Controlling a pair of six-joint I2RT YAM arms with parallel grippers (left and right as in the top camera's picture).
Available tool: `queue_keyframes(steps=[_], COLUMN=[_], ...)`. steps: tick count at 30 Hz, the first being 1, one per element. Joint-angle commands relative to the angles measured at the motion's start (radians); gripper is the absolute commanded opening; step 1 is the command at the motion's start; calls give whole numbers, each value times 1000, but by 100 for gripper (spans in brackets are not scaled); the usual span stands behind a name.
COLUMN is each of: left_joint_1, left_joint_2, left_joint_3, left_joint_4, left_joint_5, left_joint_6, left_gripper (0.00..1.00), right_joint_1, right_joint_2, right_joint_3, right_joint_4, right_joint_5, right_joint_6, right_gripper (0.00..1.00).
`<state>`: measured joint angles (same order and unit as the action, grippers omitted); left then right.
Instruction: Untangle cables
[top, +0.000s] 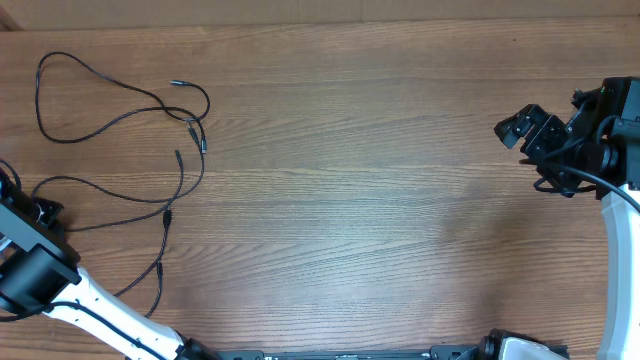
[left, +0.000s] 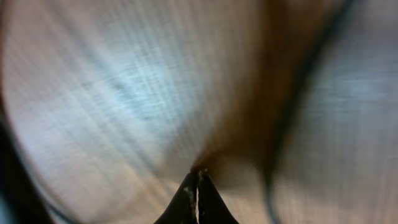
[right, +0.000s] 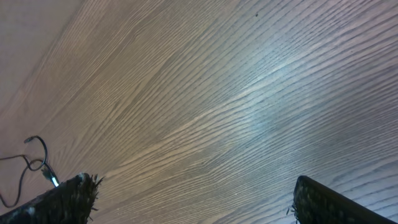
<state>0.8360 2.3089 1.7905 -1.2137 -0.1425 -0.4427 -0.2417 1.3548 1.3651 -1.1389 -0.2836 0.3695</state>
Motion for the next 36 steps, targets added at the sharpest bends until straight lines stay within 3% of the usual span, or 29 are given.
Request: queue_keyframes(steps=[1, 14, 21, 23, 25, 28, 32, 36], left_joint_1=[-47, -98, -82, -85, -100, -130, -220, -304], left_joint_2=[24, 26, -5, -31, -66, -79, -70, -70], left_joint_3=[-4, 1, 193, 267, 333, 337, 265, 192], left_joint_4=[51, 143, -46, -98, -154, -199, -257, -246], left_joint_5=[156, 222, 82, 137, 292, 357, 263, 293], left_joint_6=[53, 83, -3, 11, 58, 53, 55, 120], left_gripper=[4, 4, 4, 4, 4, 4, 4, 4], right_joint_1=[-1, -1, -1, -1, -1, -1, -1, -1], right_joint_2=[-10, -10, -10, -10, -10, -10, -10, -10], right_joint_3=[29, 29, 29, 29, 29, 29, 29, 29], right_joint_4=[5, 5, 5, 5, 5, 5, 5, 5], right_joint_5=[7, 7, 7, 7, 7, 7, 7, 7], right_joint_6=[1, 1, 1, 1, 1, 1, 1, 1], right_gripper=[100, 100, 100, 100, 100, 100, 100, 100])
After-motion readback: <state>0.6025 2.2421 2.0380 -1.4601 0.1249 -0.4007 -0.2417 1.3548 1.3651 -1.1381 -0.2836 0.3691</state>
